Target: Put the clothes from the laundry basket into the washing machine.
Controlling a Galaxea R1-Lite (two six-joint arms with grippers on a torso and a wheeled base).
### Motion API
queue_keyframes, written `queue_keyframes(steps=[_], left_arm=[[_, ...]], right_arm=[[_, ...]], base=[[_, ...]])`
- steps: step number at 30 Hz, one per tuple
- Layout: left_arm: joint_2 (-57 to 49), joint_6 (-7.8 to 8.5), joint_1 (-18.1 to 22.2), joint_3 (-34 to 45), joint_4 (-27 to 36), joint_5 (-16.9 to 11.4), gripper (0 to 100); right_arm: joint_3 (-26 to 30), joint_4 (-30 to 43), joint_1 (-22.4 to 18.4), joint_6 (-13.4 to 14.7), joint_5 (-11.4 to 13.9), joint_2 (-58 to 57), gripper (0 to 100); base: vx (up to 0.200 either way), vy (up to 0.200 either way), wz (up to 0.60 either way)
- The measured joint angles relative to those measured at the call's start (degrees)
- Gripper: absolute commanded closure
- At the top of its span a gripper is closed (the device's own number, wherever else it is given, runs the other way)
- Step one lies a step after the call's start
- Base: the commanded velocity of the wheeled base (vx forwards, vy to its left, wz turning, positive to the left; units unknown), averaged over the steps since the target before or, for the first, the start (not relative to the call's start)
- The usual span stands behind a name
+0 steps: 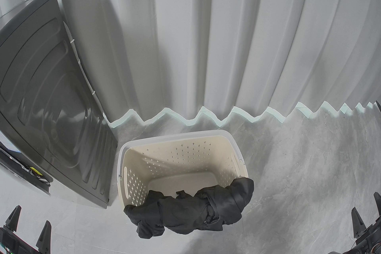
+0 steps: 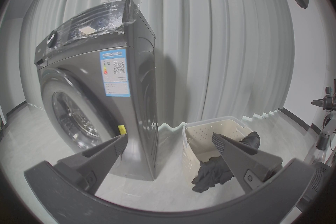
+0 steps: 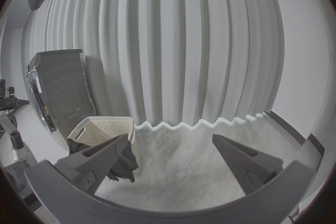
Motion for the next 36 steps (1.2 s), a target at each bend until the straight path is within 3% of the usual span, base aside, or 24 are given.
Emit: queue_keyframes(steps=[26,36], left_arm=[[0.0,0.11,0.0,0.0,0.0,0.0,0],[0.0,0.13,0.0,0.0,0.0,0.0,0]], right_arm=[[0.0,0.0,0.0,0.0,0.0,0.0,0],[0.0,0.0,0.0,0.0,0.0,0.0,0]], base=[[-0.2,0.0,0.0],[0.0,0.0,0.0]])
